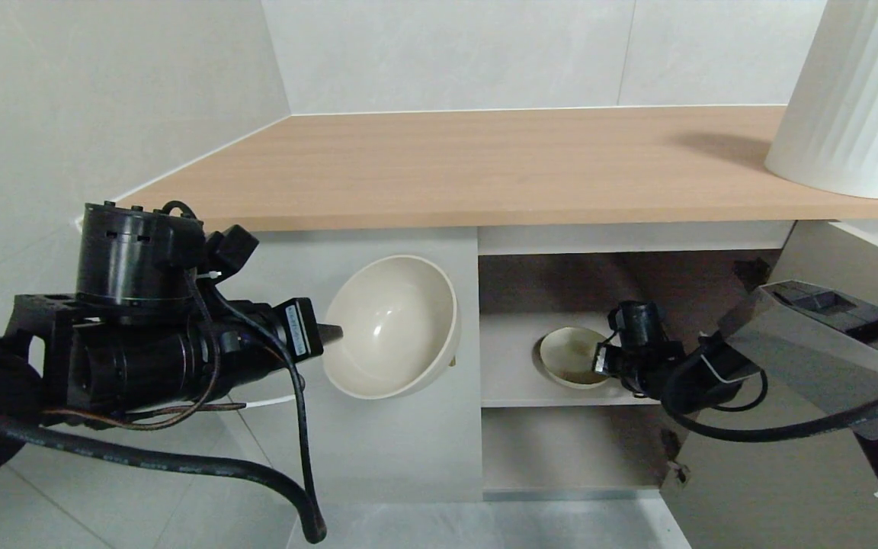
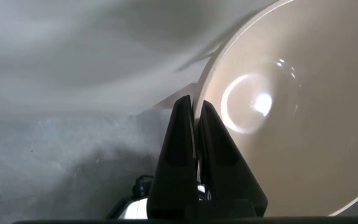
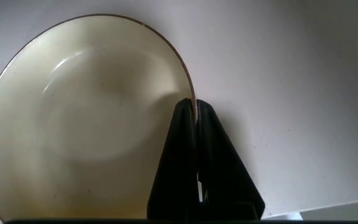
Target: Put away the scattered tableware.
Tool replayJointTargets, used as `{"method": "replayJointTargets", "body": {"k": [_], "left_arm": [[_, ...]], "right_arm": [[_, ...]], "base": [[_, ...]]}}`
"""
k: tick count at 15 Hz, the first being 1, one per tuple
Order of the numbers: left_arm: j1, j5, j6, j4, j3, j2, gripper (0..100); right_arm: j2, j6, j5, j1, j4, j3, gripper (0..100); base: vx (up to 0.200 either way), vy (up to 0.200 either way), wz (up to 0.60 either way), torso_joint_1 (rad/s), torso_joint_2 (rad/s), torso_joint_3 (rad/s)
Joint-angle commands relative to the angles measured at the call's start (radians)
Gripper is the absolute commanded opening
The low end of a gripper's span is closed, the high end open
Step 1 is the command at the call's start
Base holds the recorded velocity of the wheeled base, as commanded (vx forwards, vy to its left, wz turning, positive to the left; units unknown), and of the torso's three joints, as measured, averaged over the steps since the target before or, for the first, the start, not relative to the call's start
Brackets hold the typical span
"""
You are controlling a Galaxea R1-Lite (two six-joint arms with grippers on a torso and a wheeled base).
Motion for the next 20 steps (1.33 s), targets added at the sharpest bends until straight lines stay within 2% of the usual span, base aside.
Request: {"method": "replayJointTargets", "body": {"k": [1,4,7,9,12,14,15,16,17,18,19,20], "left_arm": [[0.0,0.0,-0.001,-0.001,0.001,0.005,0],[0.0,0.0,-0.001,-0.002,0.001,0.008,0],[-0.034,0.003,-0.001,-0.001,0.005,0.025,0],[-0.066,0.003,-0.001,0.004,0.008,0.039,0],[-0.131,0.004,0.001,0.07,0.017,0.059,0],[-0.192,0.004,0.009,0.143,0.017,0.089,0],[-0.198,0.004,0.013,0.154,0.017,0.092,0],[-0.201,0.004,0.035,0.171,0.021,0.111,0],[-0.201,0.004,0.038,0.173,0.022,0.115,0],[-0.203,0.007,0.053,0.173,0.034,0.158,0],[-0.206,0.01,0.055,0.174,0.037,0.171,0],[-0.229,0.046,0.071,0.174,0.05,0.211,0]], "right_arm": [[0.002,0.0,-0.001,-0.001,0.0,-0.006,100],[0.001,0.002,-0.001,-0.002,-0.001,-0.006,100],[-0.056,0.0,-0.012,0.009,0.011,0.03,100],[-0.134,0.0,-0.006,0.065,0.022,0.111,100],[-0.252,-0.014,-0.001,0.153,0.03,0.207,100],[-0.384,-0.03,0.063,0.228,0.08,0.28,100],[-0.413,-0.03,0.081,0.24,0.097,0.292,100],[-0.493,-0.03,0.126,0.268,0.154,0.312,100],[-0.506,-0.029,0.135,0.274,0.164,0.313,100],[-0.605,-0.024,0.2,0.3,0.258,0.321,100],[-0.628,-0.024,0.215,0.311,0.283,0.323,100],[-0.7,-0.024,0.265,0.343,0.365,0.332,100]], "base": [[0.0,0.0,0.0,0.0,0.0,0.0],[0.0,0.0,0.0,0.0,0.0,0.0],[0.0,0.0,0.0,0.0,0.0,0.0],[0.0,0.0,0.0,0.0,0.0,0.0],[0.0,0.0,0.0,0.0,0.0,0.0],[0.0,0.0,0.0,0.0,0.0,0.0],[0.0,0.0,0.0,0.0,0.0,0.0],[0.0,0.0,0.0,0.0,0.0,0.0],[0.0,0.0,0.0,0.0,0.0,0.0],[0.0,0.0,0.0,0.0,0.0,0.0],[0.0,0.0,0.0,0.0,0.0,0.0],[0.0,0.0,0.0,0.0,0.0,0.0]]}}
